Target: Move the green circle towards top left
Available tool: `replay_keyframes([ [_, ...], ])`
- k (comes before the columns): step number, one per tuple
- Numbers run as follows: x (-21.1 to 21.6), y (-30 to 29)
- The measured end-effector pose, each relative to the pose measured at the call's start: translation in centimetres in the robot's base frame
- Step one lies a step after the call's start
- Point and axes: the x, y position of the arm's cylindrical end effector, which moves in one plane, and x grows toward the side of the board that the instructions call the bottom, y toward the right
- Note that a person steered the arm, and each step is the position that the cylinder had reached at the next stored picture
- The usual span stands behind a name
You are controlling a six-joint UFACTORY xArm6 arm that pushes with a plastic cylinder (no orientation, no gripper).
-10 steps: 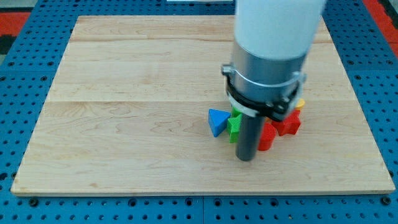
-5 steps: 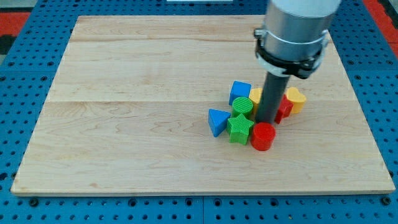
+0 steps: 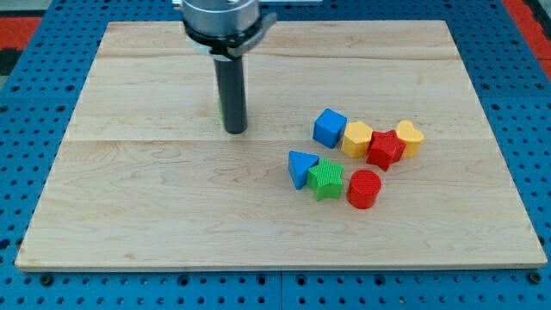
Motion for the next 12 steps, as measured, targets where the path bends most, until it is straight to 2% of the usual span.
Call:
replay_keyframes([
  [2, -3.9, -0.3],
  [6, -4.0, -0.3],
  [8, -6.8, 1.7],
  [9, -8.5, 0.2],
  [10, -10.3, -5.6],
  [11, -12.5, -6.5],
  [12, -13.7, -3.7],
])
